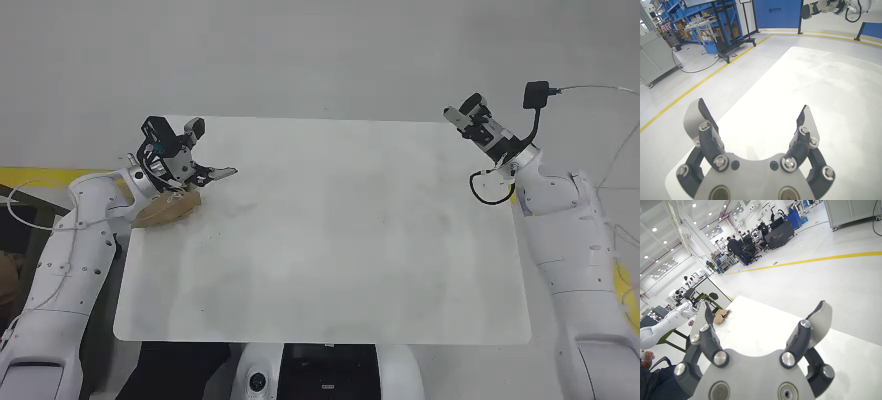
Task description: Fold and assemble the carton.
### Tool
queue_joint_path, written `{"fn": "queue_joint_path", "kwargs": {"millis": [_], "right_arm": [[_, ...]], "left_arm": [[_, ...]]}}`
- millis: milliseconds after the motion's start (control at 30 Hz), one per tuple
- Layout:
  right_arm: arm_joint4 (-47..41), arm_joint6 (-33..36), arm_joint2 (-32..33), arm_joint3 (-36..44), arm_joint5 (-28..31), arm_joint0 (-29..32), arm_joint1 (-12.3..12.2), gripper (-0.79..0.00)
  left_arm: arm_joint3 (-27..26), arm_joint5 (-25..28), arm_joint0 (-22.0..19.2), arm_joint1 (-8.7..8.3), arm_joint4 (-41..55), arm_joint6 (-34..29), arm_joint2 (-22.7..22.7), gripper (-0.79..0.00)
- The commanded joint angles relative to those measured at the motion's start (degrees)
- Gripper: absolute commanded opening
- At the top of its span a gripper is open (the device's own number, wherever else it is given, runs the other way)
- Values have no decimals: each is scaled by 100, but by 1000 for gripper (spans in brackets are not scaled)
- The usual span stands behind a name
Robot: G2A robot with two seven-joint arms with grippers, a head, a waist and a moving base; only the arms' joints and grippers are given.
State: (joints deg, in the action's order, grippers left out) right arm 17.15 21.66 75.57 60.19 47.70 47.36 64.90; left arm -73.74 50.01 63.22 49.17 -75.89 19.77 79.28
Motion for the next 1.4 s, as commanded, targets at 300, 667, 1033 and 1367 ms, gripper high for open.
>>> {"fn": "queue_joint_path", "kwargs": {"millis": [300,667,1033,1367], "right_arm": [[0,0,0,0,0,0,0,0],[0,0,0,0,0,0,0,0],[0,0,0,0,0,0,0,0],[0,0,0,0,0,0,0,0]], "left_arm": [[889,716,-209,117,4457,-2186,-413,0],[675,-904,-188,-205,9087,-6344,200,0],[677,-991,-102,-241,9315,-6566,341,0],[677,-991,-102,-241,9315,-6566,341,0]]}}
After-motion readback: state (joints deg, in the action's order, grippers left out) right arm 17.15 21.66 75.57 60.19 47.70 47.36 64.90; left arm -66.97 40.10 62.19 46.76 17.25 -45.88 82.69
